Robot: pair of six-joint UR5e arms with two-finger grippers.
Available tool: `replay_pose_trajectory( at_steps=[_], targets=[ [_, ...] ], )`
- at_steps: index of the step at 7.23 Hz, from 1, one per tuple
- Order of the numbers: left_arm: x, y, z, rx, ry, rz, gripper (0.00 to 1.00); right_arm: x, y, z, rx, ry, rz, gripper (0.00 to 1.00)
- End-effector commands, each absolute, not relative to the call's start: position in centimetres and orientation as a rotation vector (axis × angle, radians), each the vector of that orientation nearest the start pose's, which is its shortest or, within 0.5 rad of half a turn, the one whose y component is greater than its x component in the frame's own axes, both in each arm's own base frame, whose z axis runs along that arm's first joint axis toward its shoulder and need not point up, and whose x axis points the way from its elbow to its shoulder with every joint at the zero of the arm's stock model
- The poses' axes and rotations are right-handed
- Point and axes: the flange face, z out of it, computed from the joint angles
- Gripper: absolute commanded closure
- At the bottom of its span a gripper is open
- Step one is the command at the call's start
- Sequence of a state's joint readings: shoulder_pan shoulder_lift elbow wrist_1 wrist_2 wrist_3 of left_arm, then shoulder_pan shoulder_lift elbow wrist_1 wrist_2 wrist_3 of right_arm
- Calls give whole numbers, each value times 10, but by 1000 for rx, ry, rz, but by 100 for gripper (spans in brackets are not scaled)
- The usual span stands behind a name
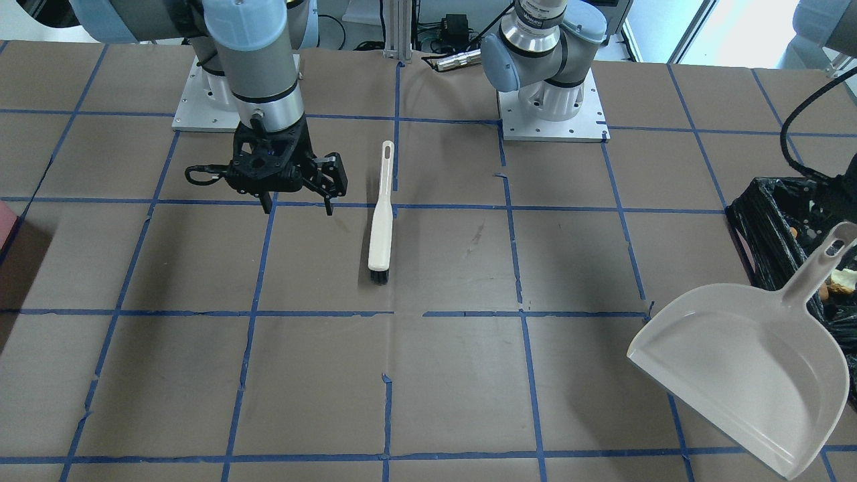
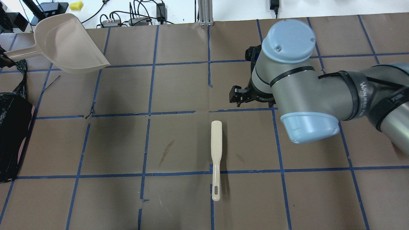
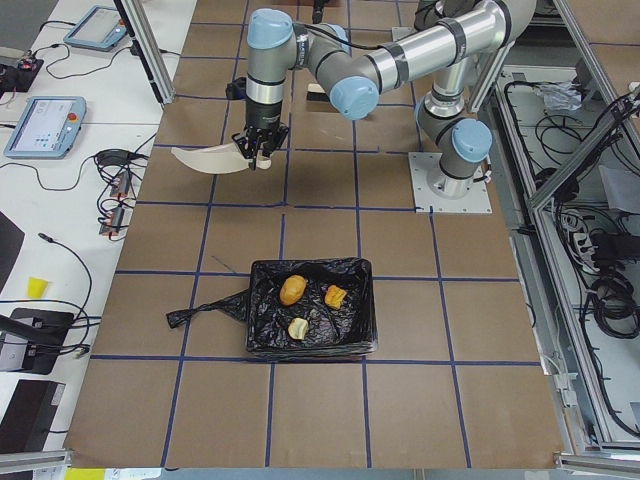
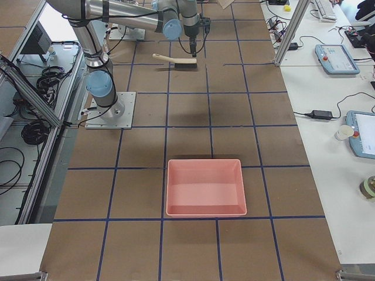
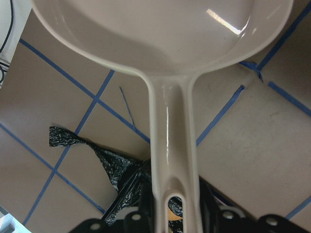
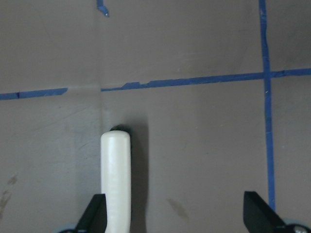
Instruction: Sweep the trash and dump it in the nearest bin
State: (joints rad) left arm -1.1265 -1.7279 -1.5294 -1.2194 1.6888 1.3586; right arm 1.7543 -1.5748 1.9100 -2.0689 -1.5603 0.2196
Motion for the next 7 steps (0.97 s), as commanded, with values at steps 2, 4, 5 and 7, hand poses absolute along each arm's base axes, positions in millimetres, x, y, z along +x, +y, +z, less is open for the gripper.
replay_pose_trajectory(
  at_steps=[2,4,5,7],
  targets=[
    [60,-596,445,1156,2652,-103,96,196,-454,397,36,3094,-249,0],
    [7,-600,433,1022,2720,-104,96,196,-454,396,34,3096,-249,0],
    [-22,-599,427,936,2761,-117,96,196,-459,392,37,3100,-236,0],
    [-85,-593,421,799,2823,-148,96,196,-460,390,47,3103,-222,0]
  ],
)
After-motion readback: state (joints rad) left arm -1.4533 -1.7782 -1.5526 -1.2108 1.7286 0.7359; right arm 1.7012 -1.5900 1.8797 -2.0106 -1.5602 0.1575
